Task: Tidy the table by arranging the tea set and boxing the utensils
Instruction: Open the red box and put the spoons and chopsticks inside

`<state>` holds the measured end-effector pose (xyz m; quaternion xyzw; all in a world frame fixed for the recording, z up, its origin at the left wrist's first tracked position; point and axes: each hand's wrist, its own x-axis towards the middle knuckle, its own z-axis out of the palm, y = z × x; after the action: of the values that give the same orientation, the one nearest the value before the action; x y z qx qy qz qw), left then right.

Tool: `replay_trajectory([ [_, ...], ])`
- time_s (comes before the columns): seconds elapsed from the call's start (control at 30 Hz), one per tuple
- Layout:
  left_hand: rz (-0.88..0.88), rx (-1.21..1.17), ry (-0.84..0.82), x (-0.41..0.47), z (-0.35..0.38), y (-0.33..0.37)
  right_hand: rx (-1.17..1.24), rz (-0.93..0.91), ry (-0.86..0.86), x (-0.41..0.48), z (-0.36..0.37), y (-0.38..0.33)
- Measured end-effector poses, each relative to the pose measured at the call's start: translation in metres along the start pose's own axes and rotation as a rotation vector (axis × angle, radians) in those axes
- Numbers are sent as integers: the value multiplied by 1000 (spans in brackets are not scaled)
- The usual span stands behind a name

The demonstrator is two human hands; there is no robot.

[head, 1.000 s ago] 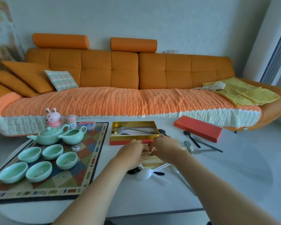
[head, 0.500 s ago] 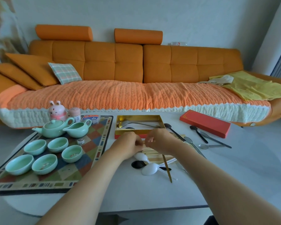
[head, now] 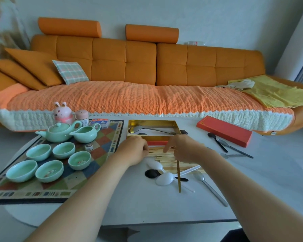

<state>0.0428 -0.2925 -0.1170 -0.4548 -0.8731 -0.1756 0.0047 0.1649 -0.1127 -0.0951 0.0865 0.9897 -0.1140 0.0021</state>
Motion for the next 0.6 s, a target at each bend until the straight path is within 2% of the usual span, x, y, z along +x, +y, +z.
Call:
replay_trajectory([
  [0.13, 59, -84, 20, -1, 4, 13, -16, -18, 35, -3, 5, 6],
  [0.27, 104, -34, -8, 1, 12, 30, -111, -95, 105, -8, 3, 9],
  [0.4, 34, -74, -11, 5, 10, 32, -182, -144, 115, -14, 1, 15],
  [0.6, -63, -169, -88, 7, 6, 27, -203, -95, 201, -15, 1, 29],
])
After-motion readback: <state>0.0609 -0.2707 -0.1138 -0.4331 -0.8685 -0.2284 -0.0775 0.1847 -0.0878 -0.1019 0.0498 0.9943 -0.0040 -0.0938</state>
